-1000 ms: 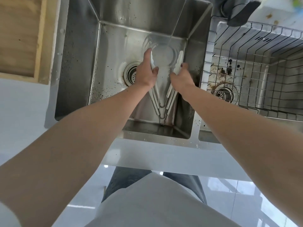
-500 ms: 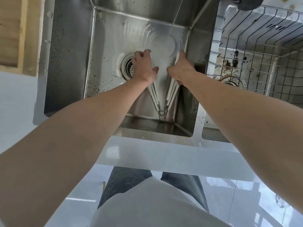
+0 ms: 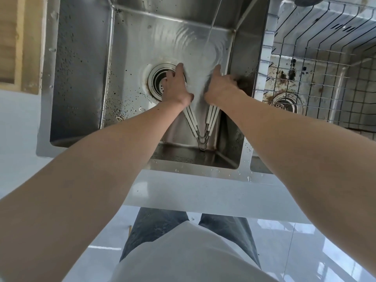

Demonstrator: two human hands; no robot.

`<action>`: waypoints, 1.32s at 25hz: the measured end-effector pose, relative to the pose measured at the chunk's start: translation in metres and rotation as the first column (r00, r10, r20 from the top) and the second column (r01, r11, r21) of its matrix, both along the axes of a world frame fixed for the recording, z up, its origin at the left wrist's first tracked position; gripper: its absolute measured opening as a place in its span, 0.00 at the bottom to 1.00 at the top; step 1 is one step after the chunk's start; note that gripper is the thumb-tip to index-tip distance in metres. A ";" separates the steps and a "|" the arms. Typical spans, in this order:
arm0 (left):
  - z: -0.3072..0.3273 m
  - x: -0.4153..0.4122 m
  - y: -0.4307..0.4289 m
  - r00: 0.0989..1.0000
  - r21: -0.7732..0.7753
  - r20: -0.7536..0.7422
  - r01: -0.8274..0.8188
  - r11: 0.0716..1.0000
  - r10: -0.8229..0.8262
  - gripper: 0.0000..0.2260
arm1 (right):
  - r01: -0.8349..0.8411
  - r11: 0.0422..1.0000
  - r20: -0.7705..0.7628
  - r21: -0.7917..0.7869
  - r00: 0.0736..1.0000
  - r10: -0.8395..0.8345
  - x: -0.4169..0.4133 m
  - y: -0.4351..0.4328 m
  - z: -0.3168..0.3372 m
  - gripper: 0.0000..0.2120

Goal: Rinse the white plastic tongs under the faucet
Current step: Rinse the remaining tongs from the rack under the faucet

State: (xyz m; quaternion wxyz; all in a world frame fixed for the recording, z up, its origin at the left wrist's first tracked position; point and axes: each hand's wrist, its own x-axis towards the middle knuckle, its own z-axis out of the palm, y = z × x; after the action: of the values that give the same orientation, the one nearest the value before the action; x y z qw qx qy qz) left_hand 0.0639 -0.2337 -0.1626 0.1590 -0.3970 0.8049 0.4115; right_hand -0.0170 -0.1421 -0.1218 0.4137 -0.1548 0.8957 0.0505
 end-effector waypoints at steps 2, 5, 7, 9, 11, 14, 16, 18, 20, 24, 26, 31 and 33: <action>-0.002 0.002 0.004 0.998 -0.002 0.012 -0.066 0.998 0.066 0.41 | 0.009 1.000 0.039 0.005 0.999 -0.010 0.006 0.002 -0.003 0.46; -0.002 0.006 0.009 0.989 0.015 0.052 -0.141 0.990 0.140 0.44 | 0.084 0.996 0.092 -0.027 0.992 -0.081 0.017 0.010 -0.008 0.50; -0.002 0.010 0.014 0.984 0.034 0.072 -0.167 0.985 0.164 0.47 | 0.079 0.995 0.055 -0.053 0.996 -0.076 0.023 0.016 -0.010 0.49; -0.003 0.015 0.022 0.981 0.051 0.072 -0.186 0.981 0.182 0.50 | 0.089 0.993 -0.003 -0.081 0.996 -0.090 0.031 0.020 -0.013 0.48; -0.005 0.019 0.030 0.972 0.047 0.066 -0.231 0.972 0.227 0.52 | 0.130 0.986 -0.053 -0.102 0.989 -0.136 0.039 0.022 -0.020 0.45; -0.005 0.022 0.039 0.936 0.009 0.099 -0.341 0.940 0.339 0.46 | 0.242 0.960 -0.100 -0.139 0.961 -0.257 0.052 0.025 -0.027 0.38; -0.003 0.024 0.043 0.914 -0.006 0.177 -0.369 0.929 0.364 0.42 | 0.321 0.938 -0.051 -0.132 0.943 -0.330 0.057 0.027 -0.028 0.32; 0.000 0.026 0.046 0.902 0.001 0.221 -0.381 0.925 0.371 0.39 | 0.354 0.928 -0.004 -0.115 0.934 -0.357 0.060 0.028 -0.027 0.29; 0.001 0.027 0.044 0.897 0.009 0.230 -0.389 0.921 0.376 0.36 | 0.367 0.922 0.021 -0.120 0.930 -0.367 0.060 0.028 -0.026 0.30; -0.003 0.029 0.034 0.890 0.066 0.233 -0.416 0.907 0.392 0.30 | 0.380 0.913 0.068 -0.152 0.925 -0.373 0.060 0.029 -0.023 0.34; -0.001 0.033 0.032 0.890 0.130 0.195 -0.440 0.888 0.413 0.23 | 0.377 0.911 0.094 -0.165 0.926 -0.366 0.059 0.029 -0.017 0.35; 0.023 0.046 0.023 0.842 0.434 0.088 -0.513 0.741 0.532 0.08 | 0.375 0.901 0.095 -0.217 0.927 -0.363 0.056 0.034 0.013 0.36; 0.046 0.045 0.014 0.838 0.538 0.053 -0.482 0.691 0.543 0.09 | 0.399 0.880 0.104 -0.258 0.917 -0.385 0.055 0.033 0.029 0.34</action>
State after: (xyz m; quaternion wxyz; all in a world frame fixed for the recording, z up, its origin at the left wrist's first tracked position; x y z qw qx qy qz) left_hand 0.1089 -0.2194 -0.1162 0.0966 -0.5226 0.5228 0.6665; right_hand 0.0381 -0.1089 -0.0930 0.4119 -0.0273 0.8962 -0.1624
